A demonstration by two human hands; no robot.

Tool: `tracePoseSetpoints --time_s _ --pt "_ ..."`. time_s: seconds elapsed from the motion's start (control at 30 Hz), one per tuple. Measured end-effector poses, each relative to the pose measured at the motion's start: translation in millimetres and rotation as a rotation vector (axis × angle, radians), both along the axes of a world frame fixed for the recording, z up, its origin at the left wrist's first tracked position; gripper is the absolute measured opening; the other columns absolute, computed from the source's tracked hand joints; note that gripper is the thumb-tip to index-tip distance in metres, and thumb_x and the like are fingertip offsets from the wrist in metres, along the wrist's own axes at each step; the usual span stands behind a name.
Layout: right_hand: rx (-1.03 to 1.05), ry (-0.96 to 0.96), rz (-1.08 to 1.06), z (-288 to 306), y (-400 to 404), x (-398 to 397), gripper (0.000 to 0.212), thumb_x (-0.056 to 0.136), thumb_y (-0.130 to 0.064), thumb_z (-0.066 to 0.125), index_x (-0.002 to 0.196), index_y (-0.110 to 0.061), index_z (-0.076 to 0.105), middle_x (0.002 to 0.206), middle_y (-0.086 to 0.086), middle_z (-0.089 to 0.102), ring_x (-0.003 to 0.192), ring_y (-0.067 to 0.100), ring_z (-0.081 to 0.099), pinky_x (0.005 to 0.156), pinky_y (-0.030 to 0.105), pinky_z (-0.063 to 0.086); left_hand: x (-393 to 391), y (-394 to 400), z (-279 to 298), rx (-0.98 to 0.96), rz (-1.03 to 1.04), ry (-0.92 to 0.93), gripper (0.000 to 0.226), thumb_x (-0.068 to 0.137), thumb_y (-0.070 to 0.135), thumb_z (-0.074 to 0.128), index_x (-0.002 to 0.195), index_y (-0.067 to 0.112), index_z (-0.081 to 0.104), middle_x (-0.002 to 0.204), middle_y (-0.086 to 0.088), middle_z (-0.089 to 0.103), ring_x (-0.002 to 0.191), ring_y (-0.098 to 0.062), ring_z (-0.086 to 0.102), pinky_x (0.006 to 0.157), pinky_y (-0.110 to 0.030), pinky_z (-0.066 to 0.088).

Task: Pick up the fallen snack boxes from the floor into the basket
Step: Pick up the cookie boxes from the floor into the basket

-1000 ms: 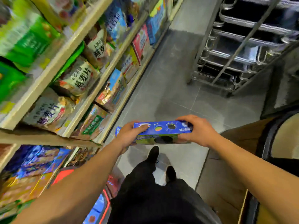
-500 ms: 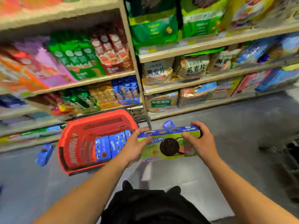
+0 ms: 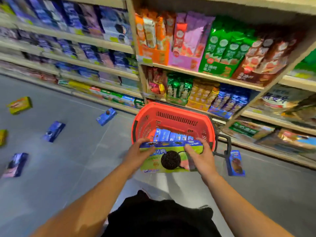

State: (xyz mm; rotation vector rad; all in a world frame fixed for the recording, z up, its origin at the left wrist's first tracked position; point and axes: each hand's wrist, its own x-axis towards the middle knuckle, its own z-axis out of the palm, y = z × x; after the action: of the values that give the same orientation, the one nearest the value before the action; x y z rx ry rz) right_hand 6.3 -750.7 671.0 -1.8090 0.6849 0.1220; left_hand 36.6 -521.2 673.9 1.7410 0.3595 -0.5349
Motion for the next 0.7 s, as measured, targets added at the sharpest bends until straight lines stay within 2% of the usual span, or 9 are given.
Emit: tracePoseSetpoints --time_s 0.1,0.17,0.2,0.27,0.37,0.47,0.53,0.63,0.7 --pt "0.022 0.014 0.055 4.0 48.5 26.8 0.058 0.082 -0.034 0.076 0.133 -0.020 0.052 0.123 -0.001 0.058 0.115 0.017 0.055 0.103 0.035 0.043 14.7 47.8 4.5 -0.015 0.052 0.018 0.036 0.077 0.034 0.076 0.109 0.028 0.061 0.105 -0.001 0.070 0.087 -0.016 0.070 0.072 -0.033 0.058" --pt "0.039 0.040 0.066 6.0 72.7 42.2 0.056 0.082 -0.038 0.076 0.131 -0.025 0.052 0.119 -0.004 0.058 0.111 0.017 0.056 0.099 0.034 0.045 25.5 71.5 5.3 -0.034 0.088 0.037 0.030 0.085 0.021 0.070 0.113 0.023 0.058 0.100 0.001 0.069 0.077 -0.011 0.068 0.057 -0.021 0.052" --pt "0.047 0.058 0.074 5.6 82.6 50.7 0.057 0.081 -0.041 0.076 0.130 -0.027 0.051 0.119 -0.004 0.059 0.110 0.018 0.058 0.098 0.037 0.047 32.8 81.5 5.1 -0.036 0.095 0.044 0.031 0.086 0.020 0.069 0.115 0.022 0.057 0.100 0.001 0.068 0.077 -0.011 0.068 0.056 -0.020 0.050" --pt "0.063 0.093 0.085 2.0 95.4 67.9 0.058 0.078 -0.047 0.076 0.128 -0.031 0.051 0.116 -0.002 0.062 0.104 0.022 0.061 0.093 0.042 0.052 48.7 95.9 3.1 -0.040 0.088 0.060 0.031 0.087 0.020 0.069 0.115 0.022 0.057 0.102 -0.002 0.069 0.081 -0.014 0.069 0.058 -0.021 0.050" --pt "0.126 0.138 0.040 -8.8 106.5 93.6 0.058 0.066 -0.058 0.077 0.116 -0.043 0.050 0.098 0.005 0.065 0.077 0.023 0.060 0.073 0.039 0.049 80.5 107.1 -3.6 -0.027 0.047 0.076 0.029 0.087 0.020 0.068 0.114 0.020 0.058 0.100 -0.002 0.069 0.076 -0.012 0.068 0.055 -0.019 0.050" --pt "0.181 0.184 -0.023 -31.7 111.7 119.0 0.061 0.055 -0.069 0.077 0.107 -0.054 0.048 0.094 0.009 0.060 0.076 0.021 0.052 0.073 0.036 0.040 119.8 112.4 -11.3 0.025 -0.019 0.093 0.027 0.087 0.024 0.069 0.112 0.024 0.058 0.100 0.000 0.069 0.077 -0.013 0.069 0.056 -0.021 0.051" --pt "0.201 0.208 -0.054 -47.2 110.5 137.4 0.058 0.052 -0.075 0.076 0.100 -0.063 0.046 0.095 0.008 0.057 0.074 0.020 0.050 0.073 0.036 0.039 149.9 114.4 -19.2 0.065 -0.079 0.115 0.026 0.086 0.028 0.069 0.110 0.028 0.058 0.102 -0.001 0.070 0.082 -0.018 0.071 0.063 -0.029 0.054" --pt "0.222 0.250 -0.128 -59.5 106.8 158.6 0.054 0.055 -0.072 0.073 0.099 -0.054 0.048 0.085 0.006 0.057 0.063 0.015 0.046 0.064 0.029 0.037 187.5 111.1 -29.4 0.133 -0.207 0.161 0.024 0.085 0.036 0.069 0.106 0.034 0.058 0.103 -0.001 0.069 0.087 -0.022 0.071 0.074 -0.041 0.059" --pt "0.233 0.257 -0.194 -63.5 105.0 168.1 0.054 0.053 -0.073 0.073 0.098 -0.052 0.049 0.084 0.006 0.060 0.070 0.021 0.050 0.068 0.032 0.040 209.5 106.5 -30.1 0.172 -0.286 0.195 0.032 0.082 0.042 0.070 0.110 0.034 0.057 0.107 0.000 0.067 0.089 -0.021 0.070 0.076 -0.043 0.059"
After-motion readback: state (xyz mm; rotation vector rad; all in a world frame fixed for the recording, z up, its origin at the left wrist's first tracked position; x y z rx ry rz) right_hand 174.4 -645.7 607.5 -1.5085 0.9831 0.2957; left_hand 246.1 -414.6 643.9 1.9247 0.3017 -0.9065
